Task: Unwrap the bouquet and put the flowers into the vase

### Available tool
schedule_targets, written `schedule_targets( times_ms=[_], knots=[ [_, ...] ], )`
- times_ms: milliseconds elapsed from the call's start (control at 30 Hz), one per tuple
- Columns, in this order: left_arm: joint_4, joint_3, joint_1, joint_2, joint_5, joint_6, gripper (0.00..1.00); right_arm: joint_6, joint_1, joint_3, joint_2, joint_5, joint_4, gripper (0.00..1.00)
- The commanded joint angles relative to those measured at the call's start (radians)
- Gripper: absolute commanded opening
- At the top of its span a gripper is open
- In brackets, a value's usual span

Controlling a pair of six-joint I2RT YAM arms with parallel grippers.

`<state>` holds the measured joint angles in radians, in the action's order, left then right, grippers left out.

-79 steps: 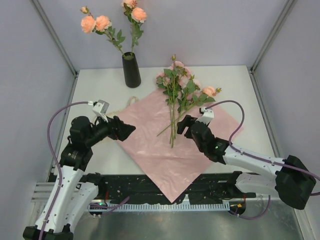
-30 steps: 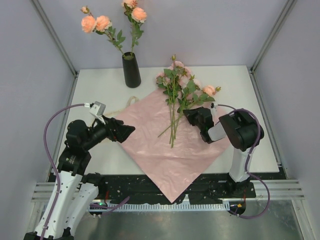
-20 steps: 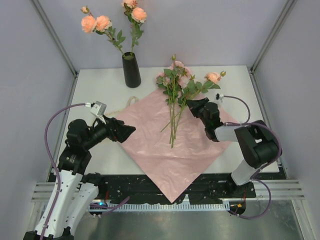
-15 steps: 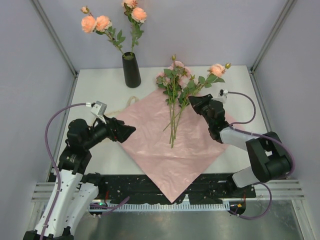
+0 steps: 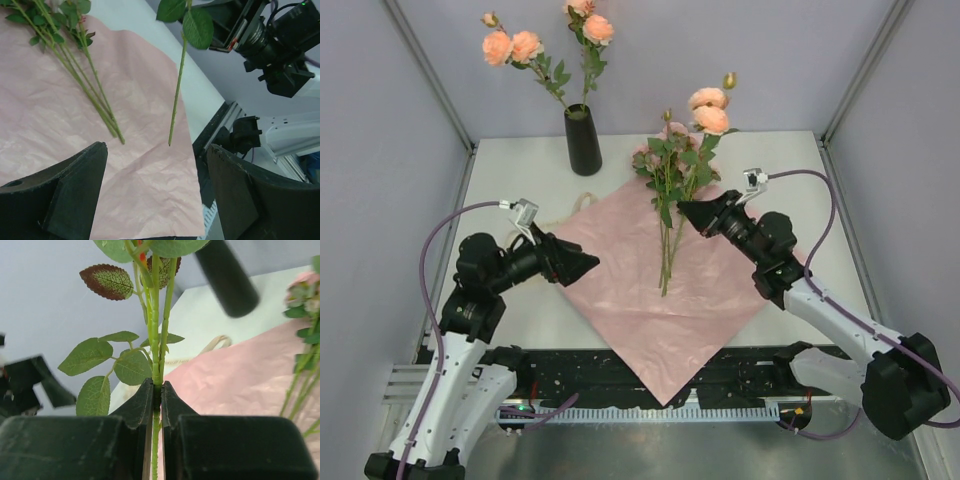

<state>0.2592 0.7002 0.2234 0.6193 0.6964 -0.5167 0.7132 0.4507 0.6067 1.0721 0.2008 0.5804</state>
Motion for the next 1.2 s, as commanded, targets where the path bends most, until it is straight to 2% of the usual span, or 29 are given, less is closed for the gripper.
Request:
schedule_targets(
  times_ms=[0, 133, 300, 533, 667, 767, 867, 900, 1000, 1033, 1067, 1100, 1133, 1167],
  knots=[
    [-0.143, 0.050, 0.013, 0.006, 0.109, -0.108, 0.84, -0.110, 0.107, 0.011, -0.035, 0.189, 0.015, 0.05],
    [-0.152, 0.091, 0.033, 0.039, 0.132, -0.114, 0.84, -0.147, 0.246, 0.059, -0.014, 0.236, 0.021, 0.05],
    [-0.247, 0.093, 0.088, 0.059, 0.111, -0.172, 0.84, -0.169, 0.397, 0.108, 0.018, 0.230, 0.029, 0.05],
    [-0.412, 0.081, 0.180, 0.131, 0.100, -0.244, 0.83, -0.178, 0.482, 0.168, 0.063, 0.229, 0.013, 0.05],
    [-0.446, 0.091, 0.231, 0.169, 0.087, -0.247, 0.76, -0.181, 0.508, 0.188, 0.088, 0.227, 0.006, 0.06],
    [-0.457, 0.096, 0.240, 0.195, 0.080, -0.250, 0.61, -0.181, 0.514, 0.182, 0.098, 0.226, 0.004, 0.05],
    [-0.472, 0.096, 0.240, 0.211, 0.072, -0.253, 0.23, -0.190, 0.516, 0.173, 0.097, 0.212, -0.005, 0.05],
    [-0.472, 0.097, 0.238, 0.217, 0.066, -0.250, 0.03, -0.192, 0.516, 0.165, 0.094, 0.203, -0.007, 0.06],
    [-0.436, 0.114, 0.240, 0.230, 0.034, -0.224, 0.00, -0.187, 0.514, 0.139, 0.078, 0.123, -0.019, 0.18],
    [-0.407, 0.126, 0.240, 0.234, 0.017, -0.192, 0.00, -0.182, 0.516, 0.127, 0.074, 0.106, -0.024, 0.28],
    [-0.379, 0.139, 0.240, 0.241, -0.006, -0.162, 0.00, -0.176, 0.514, 0.119, 0.066, 0.063, -0.030, 0.34],
    [-0.342, 0.156, 0.240, 0.246, -0.032, -0.129, 0.00, -0.170, 0.514, 0.099, 0.057, 0.046, -0.028, 0.52],
    [-0.300, 0.174, 0.238, 0.253, -0.066, -0.084, 0.00, -0.167, 0.514, 0.088, 0.046, 0.010, -0.027, 0.60],
    [-0.234, 0.203, 0.240, 0.260, -0.118, -0.030, 0.00, -0.164, 0.514, 0.070, 0.036, -0.024, -0.030, 0.76]
  ],
)
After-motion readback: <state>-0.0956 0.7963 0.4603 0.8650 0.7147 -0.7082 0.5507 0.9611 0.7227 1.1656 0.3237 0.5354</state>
